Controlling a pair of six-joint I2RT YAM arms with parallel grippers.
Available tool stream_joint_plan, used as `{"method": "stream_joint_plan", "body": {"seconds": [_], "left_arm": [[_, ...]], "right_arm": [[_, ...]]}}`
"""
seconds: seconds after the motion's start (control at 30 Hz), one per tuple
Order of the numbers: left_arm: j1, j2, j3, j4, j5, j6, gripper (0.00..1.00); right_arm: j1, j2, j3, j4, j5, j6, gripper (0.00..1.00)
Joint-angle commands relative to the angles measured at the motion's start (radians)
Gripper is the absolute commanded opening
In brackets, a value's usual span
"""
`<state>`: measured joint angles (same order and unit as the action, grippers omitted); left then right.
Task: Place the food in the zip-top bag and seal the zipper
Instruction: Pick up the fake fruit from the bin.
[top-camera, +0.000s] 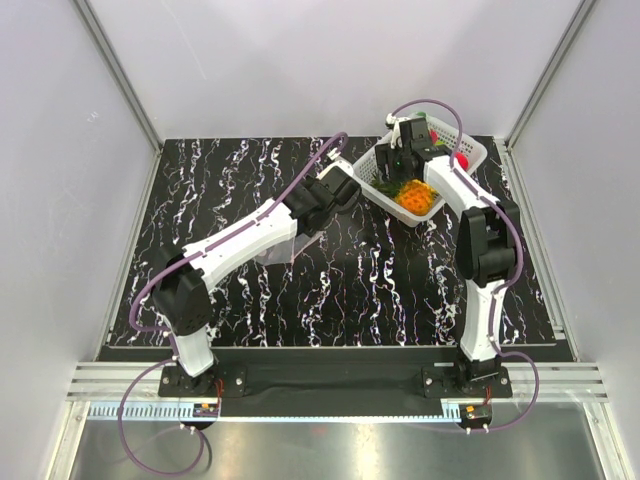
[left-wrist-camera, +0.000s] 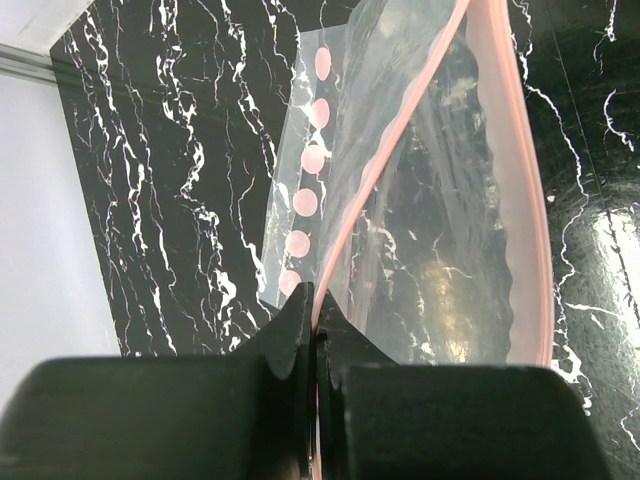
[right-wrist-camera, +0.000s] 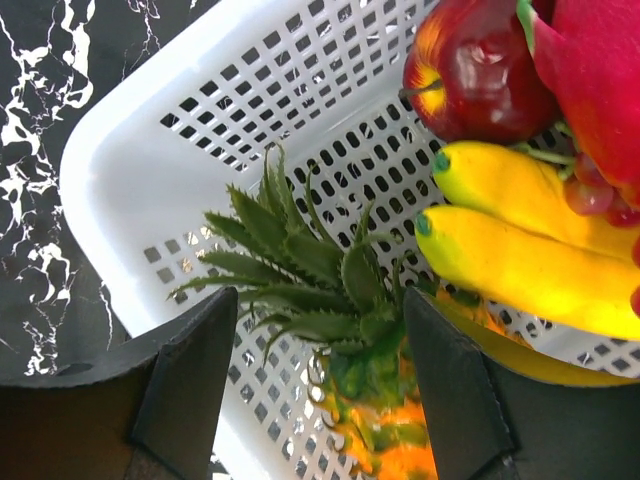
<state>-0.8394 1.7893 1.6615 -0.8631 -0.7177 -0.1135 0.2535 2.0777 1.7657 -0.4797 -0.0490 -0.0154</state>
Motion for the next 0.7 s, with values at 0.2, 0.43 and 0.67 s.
{"method": "stream_joint_plan", "body": {"seconds": [0.2,0.43,0.67], "left_arm": [[0.003,0.004,0.057,-0.007,0.009,-0.011,0.00],[0.003,0.019,0.072,-0.017,0.007,-0.011,0.00],[0.003,0.030,0.086,-0.022,0.009,-0.011,0.00]], "right_arm": [[0.003,0.133,0.187,-0.088,-0.017,-0.073,0.72],[0.003,0.179,0.187,-0.106,-0.044,-0.120,0.68],[0.003,0.165,0.224,-0.088,-0.130,-0.078,0.27]]}}
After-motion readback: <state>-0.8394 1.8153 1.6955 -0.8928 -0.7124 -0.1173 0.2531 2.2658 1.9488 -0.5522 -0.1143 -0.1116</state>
